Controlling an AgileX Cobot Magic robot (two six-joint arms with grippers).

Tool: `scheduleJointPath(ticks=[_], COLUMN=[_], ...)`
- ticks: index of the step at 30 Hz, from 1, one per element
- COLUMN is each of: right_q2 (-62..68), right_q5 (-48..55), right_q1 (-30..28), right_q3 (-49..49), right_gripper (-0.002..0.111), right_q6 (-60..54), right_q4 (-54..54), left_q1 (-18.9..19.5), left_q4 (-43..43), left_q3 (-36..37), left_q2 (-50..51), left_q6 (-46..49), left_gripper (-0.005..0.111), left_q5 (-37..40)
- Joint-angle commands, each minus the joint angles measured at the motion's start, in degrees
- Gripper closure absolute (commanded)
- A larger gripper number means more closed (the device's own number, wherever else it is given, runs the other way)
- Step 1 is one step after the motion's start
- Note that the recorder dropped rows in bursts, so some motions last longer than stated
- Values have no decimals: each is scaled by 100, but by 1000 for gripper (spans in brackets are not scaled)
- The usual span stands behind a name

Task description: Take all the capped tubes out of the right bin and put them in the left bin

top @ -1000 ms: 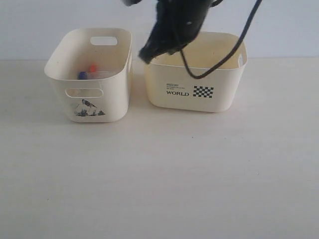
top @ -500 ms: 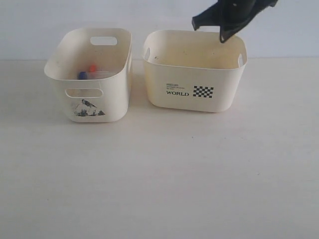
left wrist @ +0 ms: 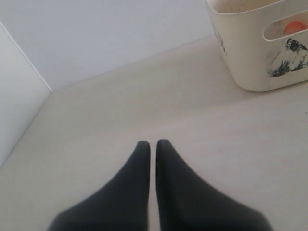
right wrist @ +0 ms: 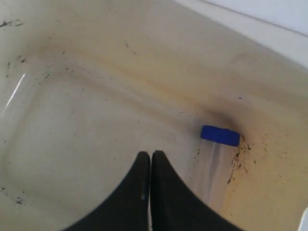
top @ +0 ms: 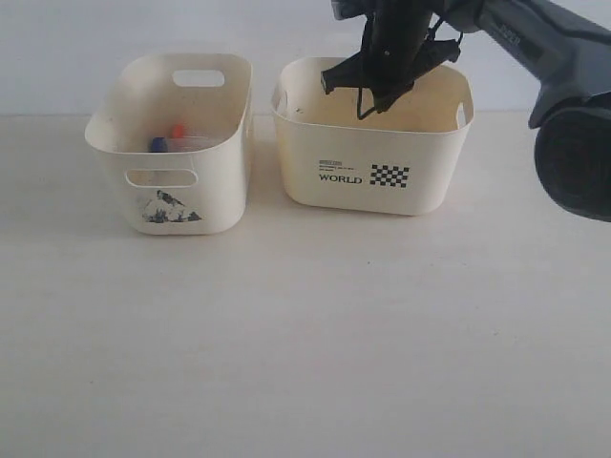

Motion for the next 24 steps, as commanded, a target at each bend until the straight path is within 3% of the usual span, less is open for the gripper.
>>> scheduleJointPath(ticks=[1,14,24], right_q2=[2,172,454], right_q5=[14,14,14], right_q1=[-3,5,354], right_q3=[-72,-72,-72], right_gripper=[109,109,109], right_q6=[208,445,238], right_q4=[-244,-587,-635], left_q1=[2,2,2], left_q4=[6,6,6], left_q3=[-21,-21,-21], left_q2=[3,3,3], left_q6=[-54,-54,-54], left_gripper=[102,102,102], left_q5=[-24,-24,-24])
